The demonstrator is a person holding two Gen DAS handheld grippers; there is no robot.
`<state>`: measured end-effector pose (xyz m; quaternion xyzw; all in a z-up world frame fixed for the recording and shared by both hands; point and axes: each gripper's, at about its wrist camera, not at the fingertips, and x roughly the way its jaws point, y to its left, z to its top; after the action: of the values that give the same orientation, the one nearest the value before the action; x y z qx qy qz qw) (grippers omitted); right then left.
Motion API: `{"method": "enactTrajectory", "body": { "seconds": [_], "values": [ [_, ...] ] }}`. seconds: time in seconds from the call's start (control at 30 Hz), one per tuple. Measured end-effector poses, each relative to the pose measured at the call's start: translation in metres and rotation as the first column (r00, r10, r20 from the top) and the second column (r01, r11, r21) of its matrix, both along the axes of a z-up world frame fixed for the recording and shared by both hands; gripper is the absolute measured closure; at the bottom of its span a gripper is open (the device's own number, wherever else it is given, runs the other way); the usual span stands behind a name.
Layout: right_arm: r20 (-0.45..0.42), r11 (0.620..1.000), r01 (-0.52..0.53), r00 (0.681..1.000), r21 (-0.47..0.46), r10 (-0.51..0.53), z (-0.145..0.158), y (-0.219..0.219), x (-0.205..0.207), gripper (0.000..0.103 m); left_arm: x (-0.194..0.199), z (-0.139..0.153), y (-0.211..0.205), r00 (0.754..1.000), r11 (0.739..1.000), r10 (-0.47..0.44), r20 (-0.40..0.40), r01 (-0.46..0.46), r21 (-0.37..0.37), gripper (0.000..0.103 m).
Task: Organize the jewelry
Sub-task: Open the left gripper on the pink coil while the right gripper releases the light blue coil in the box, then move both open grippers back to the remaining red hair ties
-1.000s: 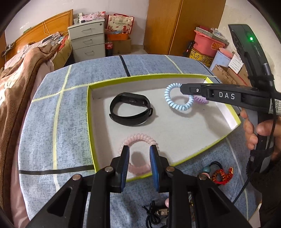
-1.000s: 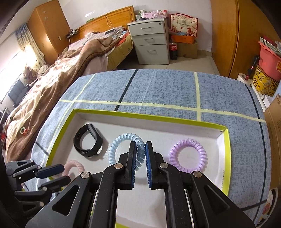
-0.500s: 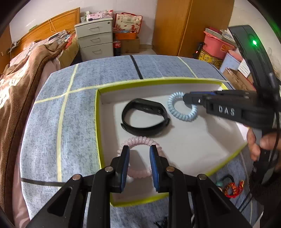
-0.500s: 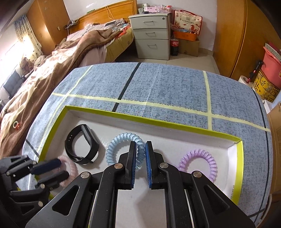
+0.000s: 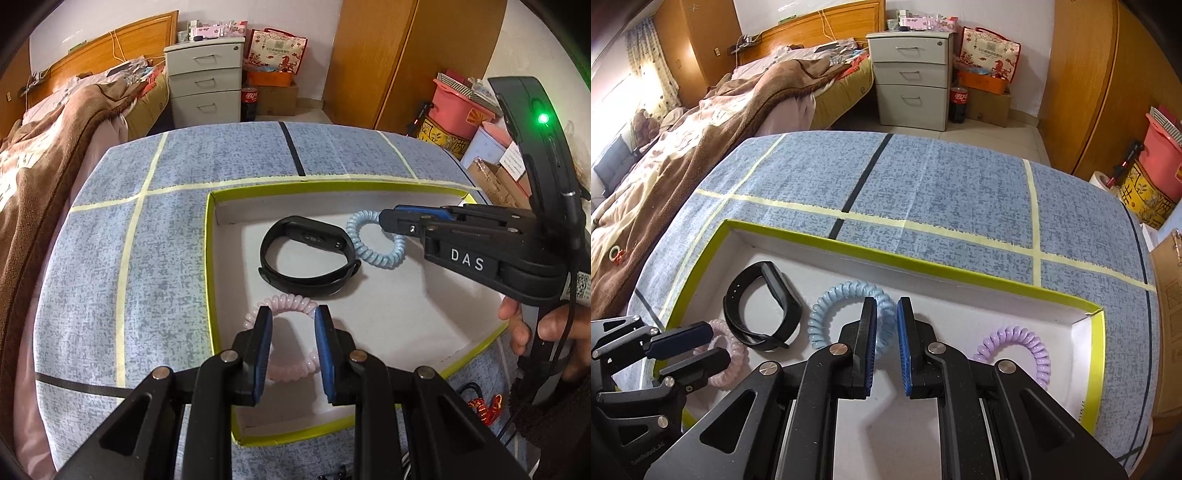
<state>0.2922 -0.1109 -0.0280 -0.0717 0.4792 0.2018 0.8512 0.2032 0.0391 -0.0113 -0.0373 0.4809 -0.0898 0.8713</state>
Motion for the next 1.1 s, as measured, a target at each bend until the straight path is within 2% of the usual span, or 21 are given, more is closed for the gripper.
{"method": "enactTrajectory", "body": {
  "seconds": [0.03, 0.1, 0.13, 0.17, 0.4, 0.7, 0.8, 1.1],
  "values": [
    [0.003, 1.0, 0.0, 1.0, 0.0, 0.0, 0.001, 0.0, -0.001, 0.083, 0.0, 0.0, 0.001, 1.0, 1.0, 0.001, 0.001, -0.001, -0.006, 0.078],
    [0.011, 1.0, 0.001, 1.0, 0.002, -0.001, 0.003, -0.001, -0.004, 0.072, -0.003, 0.001, 0.003, 1.0, 1.0, 0.006, 0.0, -0.006, -0.021, 0.078],
    [0.013, 1.0, 0.001, 1.0, 0.005, -0.001, 0.004, -0.001, -0.004, 0.07, -0.004, 0.001, 0.003, 1.0, 1.0, 0.003, 0.003, -0.003, -0.021, 0.076],
    [0.015, 1.0, 0.001, 1.0, 0.008, -0.001, 0.005, -0.001, -0.005, 0.07, -0.006, 0.002, 0.002, 1.0, 1.0, 0.001, 0.005, -0.001, -0.018, 0.072],
    [0.049, 0.999, 0.019, 0.999, 0.033, -0.021, 0.021, -0.011, -0.023, 0.07, -0.023, 0.015, 0.003, 0.999, 0.999, 0.005, 0.038, -0.004, -0.049, 0.067],
    [0.109, 0.994, 0.021, 0.994, 0.106, -0.033, 0.047, -0.041, -0.08, 0.07, -0.062, 0.031, 0.015, 0.995, 0.995, 0.035, 0.092, -0.026, -0.101, 0.061],
    [0.125, 0.994, 0.043, 0.991, 0.103, -0.056, 0.048, -0.052, -0.103, 0.07, -0.074, 0.029, 0.019, 0.995, 0.994, 0.045, 0.094, -0.035, -0.107, 0.06],
    [0.097, 0.987, 0.02, 0.995, 0.161, -0.036, 0.035, -0.07, -0.15, 0.07, -0.104, 0.023, 0.019, 0.994, 0.987, 0.056, 0.099, -0.04, -0.157, 0.058]
  ]
}}
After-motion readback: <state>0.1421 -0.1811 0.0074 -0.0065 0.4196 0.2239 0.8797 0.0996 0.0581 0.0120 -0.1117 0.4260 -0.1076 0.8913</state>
